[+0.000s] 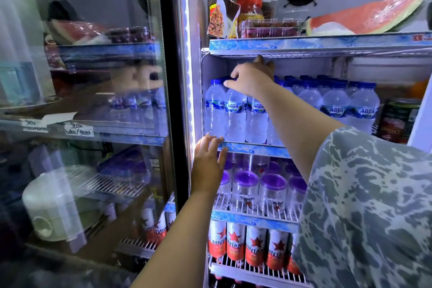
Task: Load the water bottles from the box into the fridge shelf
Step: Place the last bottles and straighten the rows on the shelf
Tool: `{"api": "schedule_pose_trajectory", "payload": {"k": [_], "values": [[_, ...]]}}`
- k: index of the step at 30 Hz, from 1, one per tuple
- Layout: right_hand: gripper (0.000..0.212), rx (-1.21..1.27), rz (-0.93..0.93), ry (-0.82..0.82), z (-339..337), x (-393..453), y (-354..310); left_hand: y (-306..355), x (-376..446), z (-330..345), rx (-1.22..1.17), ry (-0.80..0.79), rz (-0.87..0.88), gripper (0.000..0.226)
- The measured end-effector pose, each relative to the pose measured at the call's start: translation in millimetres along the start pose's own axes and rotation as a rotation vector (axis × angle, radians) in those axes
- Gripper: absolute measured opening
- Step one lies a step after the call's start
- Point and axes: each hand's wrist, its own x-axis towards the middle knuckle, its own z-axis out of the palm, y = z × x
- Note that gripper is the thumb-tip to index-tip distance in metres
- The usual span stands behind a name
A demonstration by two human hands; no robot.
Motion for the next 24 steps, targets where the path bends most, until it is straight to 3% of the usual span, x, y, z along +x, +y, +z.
{"api": "schedule_pose_trajectory", "payload": {"k": [5,8,15,20,24], "values": [[0.039,0.052,-0.139,-0.035,6.4,13.1,-17.9,-4.4,1.1,1.5,-0.037,-0.009,-0.019,0.020],[0.037,0.003,-0.115,-0.115,7.3,21.3,-28.9,-4.9,1.6,2.3,-0.047,0.000,-0.018,0.020],[0.032,0.022,-0.087,-0.125,17.5,31.1,-32.9,-6.9,2.3,3.4,-0.044,0.006,-0.001,0.021],[0.064,0.022,-0.092,-0.088,19.4,31.3,-30.9,-3.3,-0.8,1.5,-0.071,0.003,-0.013,0.018],[0.059,0.056,-0.126,-0.070,10.8,22.6,-28.1,-5.1,-2.3,2.9,-0.077,0.004,-0.012,0.019]]}}
